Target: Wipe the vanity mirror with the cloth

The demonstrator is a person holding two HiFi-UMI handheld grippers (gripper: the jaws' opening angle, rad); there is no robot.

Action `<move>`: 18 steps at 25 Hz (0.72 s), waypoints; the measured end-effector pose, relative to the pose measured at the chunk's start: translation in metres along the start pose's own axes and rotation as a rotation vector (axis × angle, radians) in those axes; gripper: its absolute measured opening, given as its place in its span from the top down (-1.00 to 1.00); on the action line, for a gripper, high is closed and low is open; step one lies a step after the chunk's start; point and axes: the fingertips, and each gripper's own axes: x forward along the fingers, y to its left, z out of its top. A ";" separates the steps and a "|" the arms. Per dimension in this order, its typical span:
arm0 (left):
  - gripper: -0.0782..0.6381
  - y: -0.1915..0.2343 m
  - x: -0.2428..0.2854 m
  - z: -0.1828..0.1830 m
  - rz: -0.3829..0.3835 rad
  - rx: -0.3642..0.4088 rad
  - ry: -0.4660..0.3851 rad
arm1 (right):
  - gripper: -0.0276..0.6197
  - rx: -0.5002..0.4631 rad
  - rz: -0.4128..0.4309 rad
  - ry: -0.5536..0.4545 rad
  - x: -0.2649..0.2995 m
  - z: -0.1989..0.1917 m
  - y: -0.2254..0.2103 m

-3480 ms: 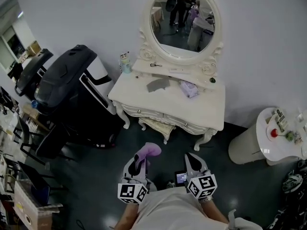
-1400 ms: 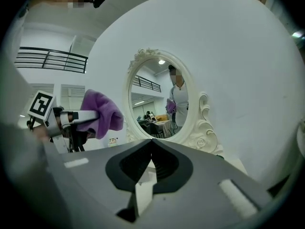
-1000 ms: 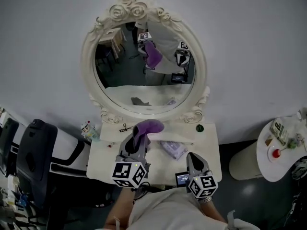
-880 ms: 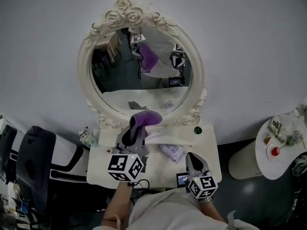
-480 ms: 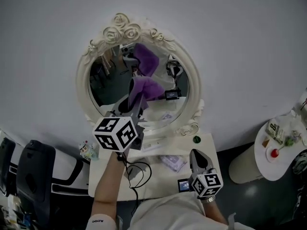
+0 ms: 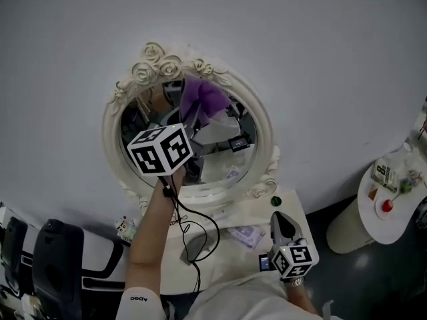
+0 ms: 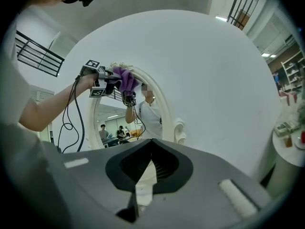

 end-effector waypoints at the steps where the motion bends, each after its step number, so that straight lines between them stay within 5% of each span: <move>1: 0.63 -0.001 0.004 0.000 0.003 0.000 0.000 | 0.89 0.004 -0.012 -0.001 -0.002 -0.001 -0.003; 9: 0.63 0.007 0.016 0.003 0.033 0.038 0.006 | 0.89 0.043 -0.072 -0.008 -0.012 -0.012 -0.014; 18: 0.62 0.045 -0.008 0.019 0.114 0.139 0.004 | 0.89 0.041 -0.048 0.009 -0.004 -0.023 0.005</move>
